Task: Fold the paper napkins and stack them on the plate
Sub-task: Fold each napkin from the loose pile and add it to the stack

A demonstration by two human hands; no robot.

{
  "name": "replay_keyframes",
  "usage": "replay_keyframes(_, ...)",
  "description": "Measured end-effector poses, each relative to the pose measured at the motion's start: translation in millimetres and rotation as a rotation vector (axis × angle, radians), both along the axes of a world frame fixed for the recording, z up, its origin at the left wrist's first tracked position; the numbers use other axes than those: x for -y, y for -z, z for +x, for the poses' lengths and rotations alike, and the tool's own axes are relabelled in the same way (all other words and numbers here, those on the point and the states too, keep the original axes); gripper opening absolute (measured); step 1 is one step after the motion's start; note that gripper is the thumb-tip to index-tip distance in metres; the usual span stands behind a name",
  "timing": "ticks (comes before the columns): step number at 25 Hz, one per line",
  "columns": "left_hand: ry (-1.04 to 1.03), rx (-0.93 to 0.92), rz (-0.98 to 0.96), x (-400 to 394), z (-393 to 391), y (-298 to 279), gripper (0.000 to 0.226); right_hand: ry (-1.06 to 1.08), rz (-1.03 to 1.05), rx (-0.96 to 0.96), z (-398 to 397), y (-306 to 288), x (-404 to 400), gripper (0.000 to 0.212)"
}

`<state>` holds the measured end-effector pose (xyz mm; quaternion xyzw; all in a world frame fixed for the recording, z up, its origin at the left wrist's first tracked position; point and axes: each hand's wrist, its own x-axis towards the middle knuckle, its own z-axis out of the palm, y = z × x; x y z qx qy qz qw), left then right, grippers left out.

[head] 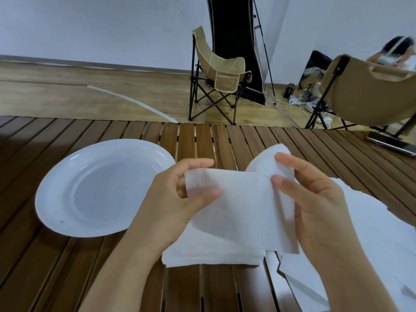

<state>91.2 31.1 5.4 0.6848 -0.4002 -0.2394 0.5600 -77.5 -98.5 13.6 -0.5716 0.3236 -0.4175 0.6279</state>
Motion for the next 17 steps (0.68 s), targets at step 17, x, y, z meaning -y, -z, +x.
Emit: replay_keyframes(17, -0.418, 0.429, 0.034, -4, 11, 6, 0.016, 0.19, -0.329, -0.499, 6, 12, 3, 0.004)
